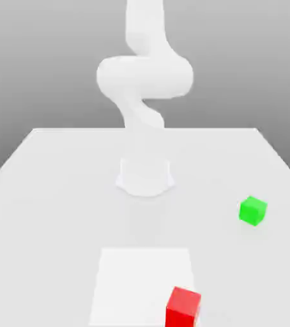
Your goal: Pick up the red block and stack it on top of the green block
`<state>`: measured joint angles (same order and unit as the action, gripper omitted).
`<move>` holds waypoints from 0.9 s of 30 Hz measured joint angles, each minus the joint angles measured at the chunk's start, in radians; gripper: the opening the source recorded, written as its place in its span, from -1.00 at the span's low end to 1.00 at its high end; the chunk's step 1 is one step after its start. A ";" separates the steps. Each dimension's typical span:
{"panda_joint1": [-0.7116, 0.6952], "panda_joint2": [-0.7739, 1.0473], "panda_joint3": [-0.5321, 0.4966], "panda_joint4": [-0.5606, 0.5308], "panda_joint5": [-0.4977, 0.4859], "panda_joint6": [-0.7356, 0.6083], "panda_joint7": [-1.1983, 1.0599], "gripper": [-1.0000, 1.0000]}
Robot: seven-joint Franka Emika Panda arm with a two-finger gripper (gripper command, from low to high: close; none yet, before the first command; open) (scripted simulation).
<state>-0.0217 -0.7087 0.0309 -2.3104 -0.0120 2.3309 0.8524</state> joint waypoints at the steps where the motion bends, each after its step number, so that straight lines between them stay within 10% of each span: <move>1: -0.009 0.039 0.013 -0.004 -0.005 0.013 0.023 0.00; 27: -0.036 0.976 0.148 -0.104 -0.103 0.354 0.531 0.00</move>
<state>-0.0581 0.2671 0.1790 -2.4142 -0.1150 2.6844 1.3832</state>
